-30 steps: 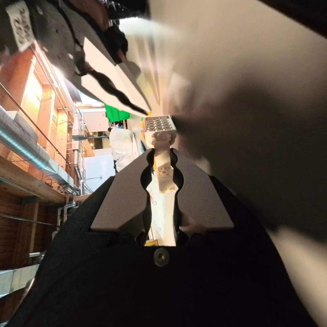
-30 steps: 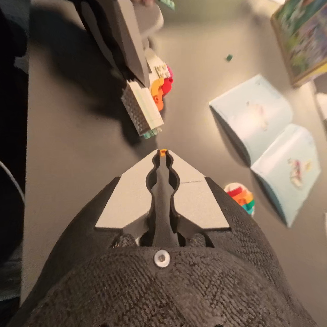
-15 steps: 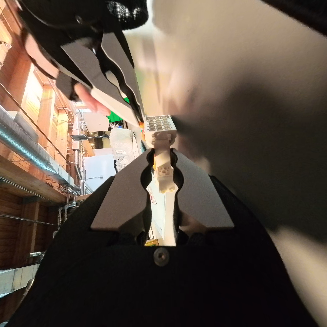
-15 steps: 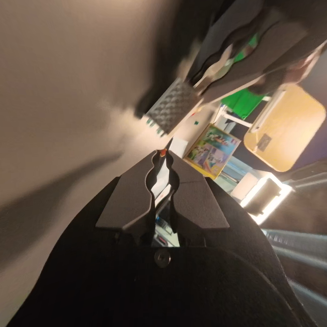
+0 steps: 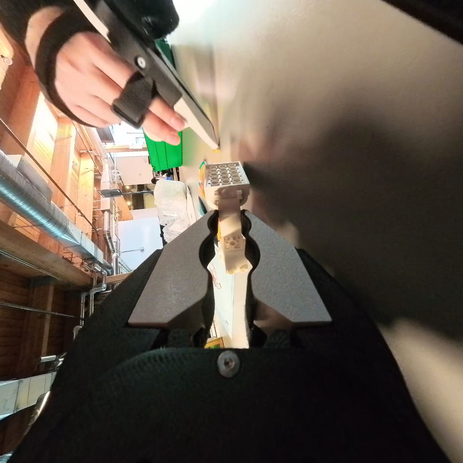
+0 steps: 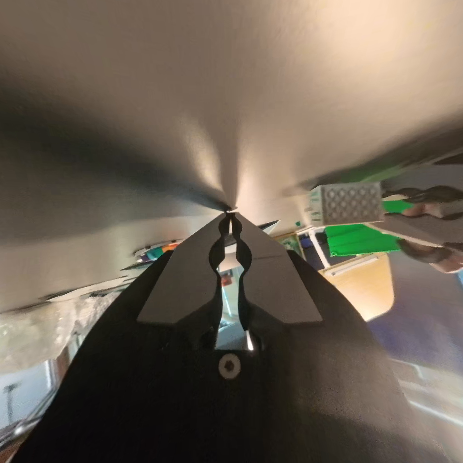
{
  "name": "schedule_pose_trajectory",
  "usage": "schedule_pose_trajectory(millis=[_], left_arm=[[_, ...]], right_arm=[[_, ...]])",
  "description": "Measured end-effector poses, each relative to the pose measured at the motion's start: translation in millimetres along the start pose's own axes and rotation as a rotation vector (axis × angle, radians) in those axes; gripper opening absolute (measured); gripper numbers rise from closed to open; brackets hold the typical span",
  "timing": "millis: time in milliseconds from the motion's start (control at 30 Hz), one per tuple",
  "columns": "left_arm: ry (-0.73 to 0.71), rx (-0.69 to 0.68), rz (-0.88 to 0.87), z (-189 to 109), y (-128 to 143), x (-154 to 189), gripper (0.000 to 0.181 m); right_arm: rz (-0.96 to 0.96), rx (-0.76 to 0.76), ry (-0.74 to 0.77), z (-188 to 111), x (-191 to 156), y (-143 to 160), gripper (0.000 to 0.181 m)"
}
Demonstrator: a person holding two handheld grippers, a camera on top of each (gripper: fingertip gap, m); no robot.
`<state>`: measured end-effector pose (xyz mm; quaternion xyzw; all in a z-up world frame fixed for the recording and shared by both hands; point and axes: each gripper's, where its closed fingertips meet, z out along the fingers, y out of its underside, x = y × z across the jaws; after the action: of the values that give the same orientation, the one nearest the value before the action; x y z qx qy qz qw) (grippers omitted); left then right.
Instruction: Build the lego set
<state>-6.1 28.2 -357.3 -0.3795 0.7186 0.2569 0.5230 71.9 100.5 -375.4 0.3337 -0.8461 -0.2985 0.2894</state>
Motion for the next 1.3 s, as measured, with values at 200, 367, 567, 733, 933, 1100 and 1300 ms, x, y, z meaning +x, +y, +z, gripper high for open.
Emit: schedule_pose_trajectory(millis=[200,367,567,733,933,1100,1300], left_arm=[[0.001,0.001,0.002,-0.1,-0.6,0.2,0.017],[0.002,0.001,0.002,0.0,-0.8,0.3,0.017],[0.003,-0.001,0.002,0.2,-0.9,0.3,0.017],[0.003,0.003,0.002,0.2,-1.7,0.5,0.017],[0.003,0.004,0.0,0.4,-2.1,0.6,0.017],[0.004,0.001,0.001,0.5,-1.6,0.6,0.017],[0.006,0.001,-0.001,0.5,-1.4,0.8,0.017]], right_arm=[[0.169,0.1,0.067,-16.6,19.2,-15.0,0.013],[0.483,0.138,0.112,-31.3,30.4,-14.3,0.011],[1.674,0.245,-0.075,-29.2,24.9,-6.1,0.001],[2.121,0.298,-0.163,-23.8,15.0,-16.5,0.002],[1.996,0.29,-0.116,-23.9,18.4,-22.3,0.004],[2.009,0.313,-0.144,-20.9,20.0,-18.4,0.001],[2.006,0.325,-0.152,-14.7,26.5,-18.1,0.002]])
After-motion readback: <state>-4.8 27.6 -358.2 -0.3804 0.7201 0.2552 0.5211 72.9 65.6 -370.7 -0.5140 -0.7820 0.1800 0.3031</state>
